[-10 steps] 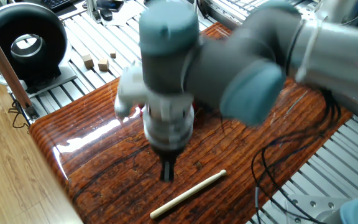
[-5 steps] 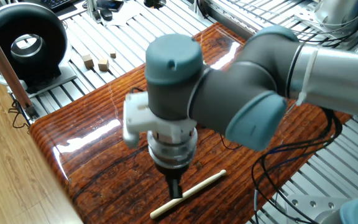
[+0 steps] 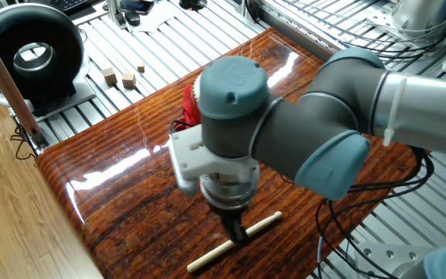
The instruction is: Play the drum
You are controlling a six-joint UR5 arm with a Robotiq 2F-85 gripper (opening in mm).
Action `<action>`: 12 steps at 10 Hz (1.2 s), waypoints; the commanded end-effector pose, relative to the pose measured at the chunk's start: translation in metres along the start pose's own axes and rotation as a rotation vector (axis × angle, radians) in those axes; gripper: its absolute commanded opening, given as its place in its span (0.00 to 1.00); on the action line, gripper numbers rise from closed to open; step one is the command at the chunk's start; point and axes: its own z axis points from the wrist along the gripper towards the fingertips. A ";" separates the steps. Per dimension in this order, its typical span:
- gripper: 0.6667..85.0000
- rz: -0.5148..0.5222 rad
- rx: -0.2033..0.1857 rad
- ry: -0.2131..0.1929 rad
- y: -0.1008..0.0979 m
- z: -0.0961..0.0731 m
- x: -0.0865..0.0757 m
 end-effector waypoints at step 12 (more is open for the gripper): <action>0.51 -0.190 -0.031 -0.070 0.018 0.021 -0.027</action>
